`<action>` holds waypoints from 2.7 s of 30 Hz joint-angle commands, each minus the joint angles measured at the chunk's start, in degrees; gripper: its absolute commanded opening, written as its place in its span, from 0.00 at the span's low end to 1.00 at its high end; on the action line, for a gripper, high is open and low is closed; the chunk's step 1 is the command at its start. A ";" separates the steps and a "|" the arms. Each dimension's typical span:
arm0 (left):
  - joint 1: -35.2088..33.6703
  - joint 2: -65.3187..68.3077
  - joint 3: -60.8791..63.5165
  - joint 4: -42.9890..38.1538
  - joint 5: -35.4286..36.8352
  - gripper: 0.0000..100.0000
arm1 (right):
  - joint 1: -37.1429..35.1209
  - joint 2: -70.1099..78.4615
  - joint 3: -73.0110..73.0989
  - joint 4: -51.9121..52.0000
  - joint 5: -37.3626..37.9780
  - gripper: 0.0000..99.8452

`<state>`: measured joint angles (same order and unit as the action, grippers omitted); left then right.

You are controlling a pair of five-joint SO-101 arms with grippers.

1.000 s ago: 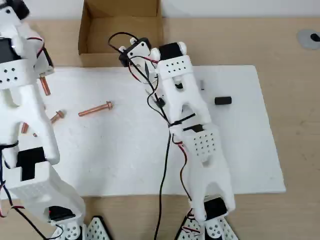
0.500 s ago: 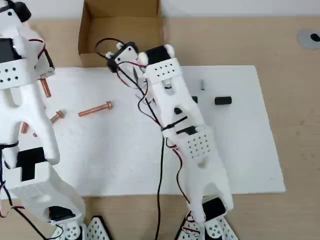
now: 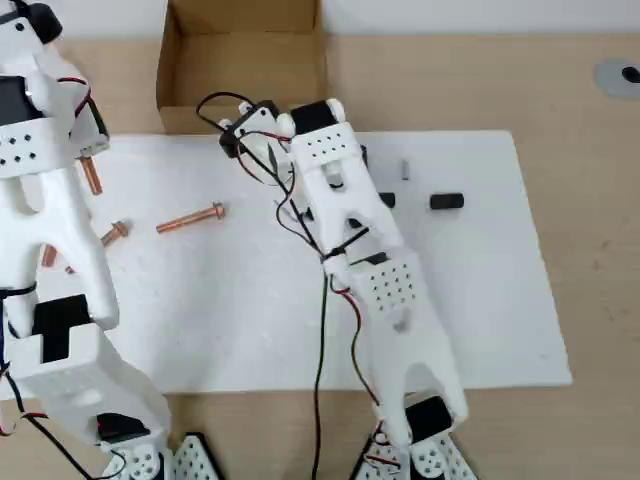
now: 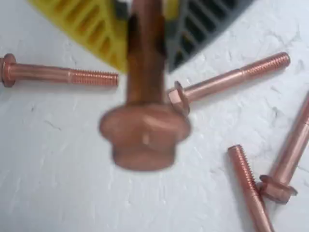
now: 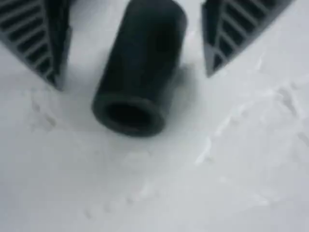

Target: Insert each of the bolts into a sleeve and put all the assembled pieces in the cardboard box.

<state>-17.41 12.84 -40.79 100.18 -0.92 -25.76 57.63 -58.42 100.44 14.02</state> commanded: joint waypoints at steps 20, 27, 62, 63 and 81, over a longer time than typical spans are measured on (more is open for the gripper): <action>0.79 -3.38 -0.35 -0.62 -0.26 0.01 | 1.63 4.62 -1.36 1.58 -1.41 0.01; 0.53 -4.00 -4.13 0.18 -0.09 0.01 | 1.54 -7.78 -12.00 2.11 -8.26 0.01; 21.19 -73.63 61.10 -32.97 7.38 0.01 | -0.66 -131.65 104.13 -44.04 -18.64 0.01; 21.98 -76.18 64.62 -35.43 7.38 0.01 | -0.66 -134.90 108.70 -48.00 -18.64 0.01; 34.99 -94.81 86.24 -59.34 7.30 0.00 | -18.77 -160.57 147.21 -79.82 -11.08 0.01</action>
<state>15.38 -80.70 45.36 42.42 6.11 -43.34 -101.23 86.99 25.80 1.45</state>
